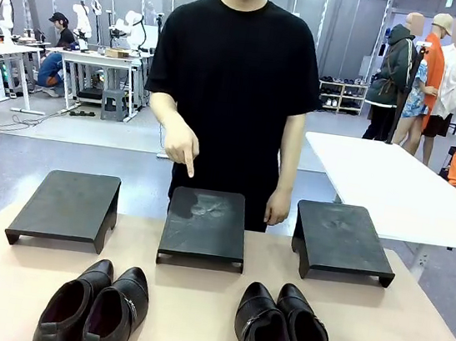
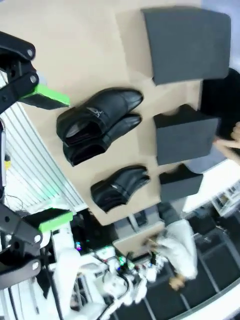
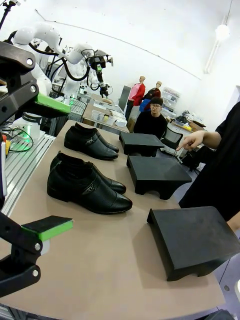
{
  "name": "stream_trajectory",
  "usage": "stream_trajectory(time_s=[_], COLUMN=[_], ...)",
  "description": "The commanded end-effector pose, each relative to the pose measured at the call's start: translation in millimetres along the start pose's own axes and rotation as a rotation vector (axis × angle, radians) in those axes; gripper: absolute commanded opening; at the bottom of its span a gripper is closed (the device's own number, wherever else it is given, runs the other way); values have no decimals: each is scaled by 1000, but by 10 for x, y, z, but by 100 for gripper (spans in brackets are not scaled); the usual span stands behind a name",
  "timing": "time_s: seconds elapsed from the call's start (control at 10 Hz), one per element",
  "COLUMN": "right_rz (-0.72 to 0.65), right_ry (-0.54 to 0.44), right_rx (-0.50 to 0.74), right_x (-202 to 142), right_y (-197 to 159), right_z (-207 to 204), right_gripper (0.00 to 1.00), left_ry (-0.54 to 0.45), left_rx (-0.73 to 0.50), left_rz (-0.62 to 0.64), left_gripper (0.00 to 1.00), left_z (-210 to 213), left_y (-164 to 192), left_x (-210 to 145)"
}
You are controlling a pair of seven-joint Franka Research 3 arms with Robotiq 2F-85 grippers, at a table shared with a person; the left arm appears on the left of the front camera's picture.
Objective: Place the shoes on the stand as instructed by the person.
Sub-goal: Pick up one pair of Shoes and place it on the Shoes Stand indicated by the person.
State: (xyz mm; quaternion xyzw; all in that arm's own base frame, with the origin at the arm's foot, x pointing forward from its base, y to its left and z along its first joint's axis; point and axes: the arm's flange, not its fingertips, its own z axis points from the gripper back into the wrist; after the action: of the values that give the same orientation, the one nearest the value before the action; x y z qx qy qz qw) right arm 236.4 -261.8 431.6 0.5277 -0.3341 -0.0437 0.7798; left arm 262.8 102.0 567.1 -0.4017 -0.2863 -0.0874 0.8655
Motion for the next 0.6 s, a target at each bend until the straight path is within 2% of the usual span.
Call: stream_trajectory(time_s=[0.0,0.2,0.5], right_rz=[4,4,4], right_ry=[-5,-5,-5], right_rx=[8,8,8], right_x=[-1,-1,-1], right_y=[11,11,11], right_z=[11,11,11], right_gripper=[100,100,100], left_ry=[102,224,362], left_rx=[65,160,295], left_rz=[-18,-106,-186], left_gripper=[100,100,100], left_z=[-403,-915,-1577], left_y=[-353,-762,-1062], left_x=[158,259,265])
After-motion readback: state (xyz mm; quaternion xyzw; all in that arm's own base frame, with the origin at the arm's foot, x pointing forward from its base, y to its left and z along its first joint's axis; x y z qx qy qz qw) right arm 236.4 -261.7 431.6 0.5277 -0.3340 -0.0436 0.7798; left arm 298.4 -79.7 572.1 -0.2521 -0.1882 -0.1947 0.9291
